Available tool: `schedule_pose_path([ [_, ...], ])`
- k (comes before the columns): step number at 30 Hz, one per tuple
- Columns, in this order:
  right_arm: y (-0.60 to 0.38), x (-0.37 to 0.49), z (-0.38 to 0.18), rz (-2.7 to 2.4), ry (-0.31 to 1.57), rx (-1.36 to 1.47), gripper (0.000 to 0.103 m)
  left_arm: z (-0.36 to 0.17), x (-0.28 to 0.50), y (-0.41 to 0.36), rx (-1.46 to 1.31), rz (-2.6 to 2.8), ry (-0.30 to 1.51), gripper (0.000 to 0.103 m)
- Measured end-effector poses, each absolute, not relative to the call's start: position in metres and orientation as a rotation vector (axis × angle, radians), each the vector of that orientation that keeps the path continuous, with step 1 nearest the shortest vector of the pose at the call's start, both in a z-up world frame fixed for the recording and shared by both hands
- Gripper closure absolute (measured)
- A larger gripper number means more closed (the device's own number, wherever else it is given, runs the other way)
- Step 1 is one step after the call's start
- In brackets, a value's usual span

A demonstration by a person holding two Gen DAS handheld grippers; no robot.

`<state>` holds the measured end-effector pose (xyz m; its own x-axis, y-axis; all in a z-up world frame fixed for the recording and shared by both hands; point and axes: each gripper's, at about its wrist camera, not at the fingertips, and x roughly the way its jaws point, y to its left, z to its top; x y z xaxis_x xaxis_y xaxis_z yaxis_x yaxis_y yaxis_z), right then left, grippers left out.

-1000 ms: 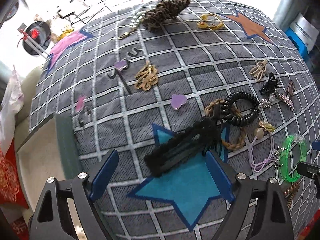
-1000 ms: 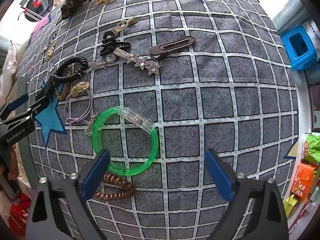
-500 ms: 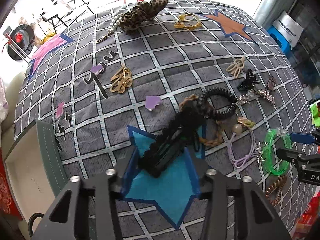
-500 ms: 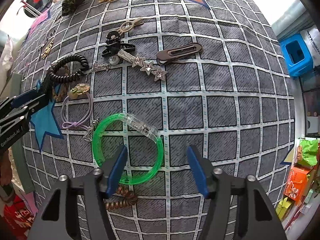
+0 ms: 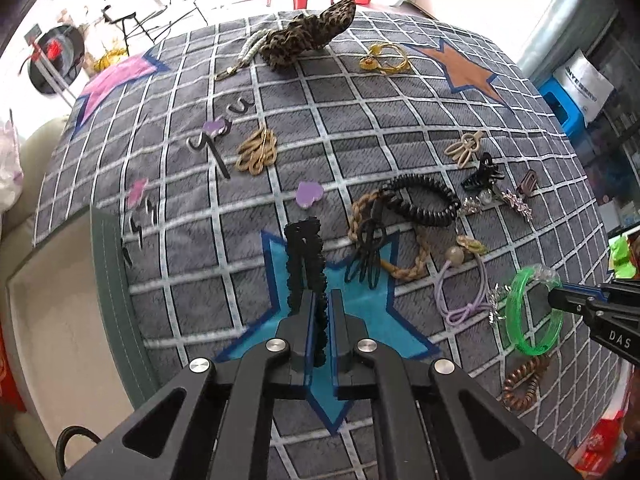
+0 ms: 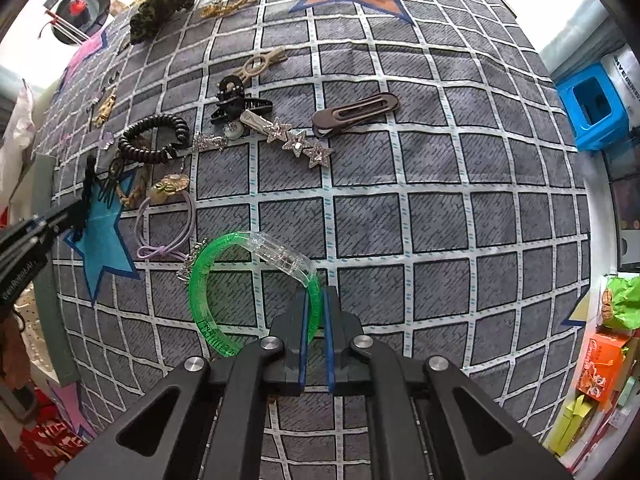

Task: Organize jewelry
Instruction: 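Grasp the black hair clip with the left tool while the right tool grasps the green bangle, then carry the black clip and green bangle to the tray and release them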

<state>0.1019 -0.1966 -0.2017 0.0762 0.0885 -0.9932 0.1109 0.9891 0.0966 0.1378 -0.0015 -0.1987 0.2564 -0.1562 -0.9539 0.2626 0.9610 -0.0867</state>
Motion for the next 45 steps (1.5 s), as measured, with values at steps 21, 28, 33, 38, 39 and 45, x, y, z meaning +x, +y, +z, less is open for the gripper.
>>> schedule_pose_path([
  [21, -0.244, 0.079, -0.147, 0.081, 1.440, 0.234, 0.096, -0.138, 0.089, 0.010, -0.101, -0.215, 1.267, 0.098],
  [28, -0.240, 0.080, -0.130, 0.134, 1.431, 0.199, 0.096, -0.110, 0.068, 0.011, -0.153, -0.167, 1.226, 0.098],
  [33, -0.231, 0.084, -0.118, 0.174, 1.418, 0.167, 0.096, -0.095, 0.058, 0.021, -0.195, -0.131, 1.191, 0.098],
  [38, -0.210, 0.086, -0.104, 0.218, 1.399, 0.130, 0.096, -0.080, 0.047, 0.040, -0.234, -0.103, 1.152, 0.098],
  [39, -0.205, 0.087, -0.102, 0.225, 1.396, 0.125, 0.096, -0.078, 0.044, 0.047, -0.241, -0.096, 1.144, 0.098],
  [45, -0.164, 0.090, -0.091, 0.279, 1.377, 0.093, 0.096, -0.069, 0.034, 0.087, -0.274, -0.054, 1.113, 0.098],
])
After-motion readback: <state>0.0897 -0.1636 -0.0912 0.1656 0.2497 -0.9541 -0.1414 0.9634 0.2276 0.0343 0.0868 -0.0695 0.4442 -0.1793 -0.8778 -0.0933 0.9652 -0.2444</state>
